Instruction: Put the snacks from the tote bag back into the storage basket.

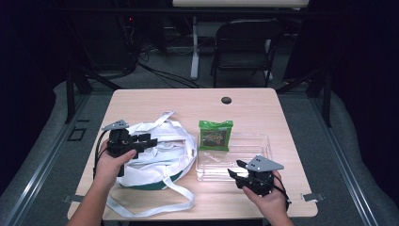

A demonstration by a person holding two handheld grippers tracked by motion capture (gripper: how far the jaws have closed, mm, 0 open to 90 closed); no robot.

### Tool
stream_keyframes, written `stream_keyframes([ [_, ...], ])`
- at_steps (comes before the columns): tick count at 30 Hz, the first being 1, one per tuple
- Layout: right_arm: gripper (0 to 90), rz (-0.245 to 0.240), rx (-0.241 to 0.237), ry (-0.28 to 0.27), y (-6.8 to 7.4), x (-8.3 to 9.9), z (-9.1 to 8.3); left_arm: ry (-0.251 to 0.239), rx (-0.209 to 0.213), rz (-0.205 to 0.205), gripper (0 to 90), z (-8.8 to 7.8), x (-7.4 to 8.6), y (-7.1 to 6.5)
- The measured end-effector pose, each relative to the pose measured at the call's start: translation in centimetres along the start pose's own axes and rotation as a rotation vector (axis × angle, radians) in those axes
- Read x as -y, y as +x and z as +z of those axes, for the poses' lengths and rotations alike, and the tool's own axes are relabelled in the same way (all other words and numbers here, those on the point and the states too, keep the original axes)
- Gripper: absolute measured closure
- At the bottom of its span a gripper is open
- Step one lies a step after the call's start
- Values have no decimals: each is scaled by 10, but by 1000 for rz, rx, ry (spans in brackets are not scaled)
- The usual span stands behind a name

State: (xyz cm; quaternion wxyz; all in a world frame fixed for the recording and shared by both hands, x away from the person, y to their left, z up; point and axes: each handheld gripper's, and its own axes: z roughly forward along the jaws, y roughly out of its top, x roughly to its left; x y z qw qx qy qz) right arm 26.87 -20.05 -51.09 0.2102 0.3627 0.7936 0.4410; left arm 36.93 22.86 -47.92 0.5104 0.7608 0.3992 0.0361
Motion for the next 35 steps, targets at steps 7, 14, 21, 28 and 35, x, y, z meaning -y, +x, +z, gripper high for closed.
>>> stream_keyframes([
  [7,525,-5,3,10,2,2,3,4,-2,-3,498,2,1,1],
  [14,526,-10,15,8,1,4,4,13,-5,-1,495,3,2,1],
  [21,525,-5,17,13,0,5,4,18,-9,0,494,4,2,1],
  [28,523,2,23,11,-2,6,5,19,-11,-3,487,4,2,2],
  [35,496,-18,28,8,-3,6,4,10,-11,-5,485,3,0,4],
])
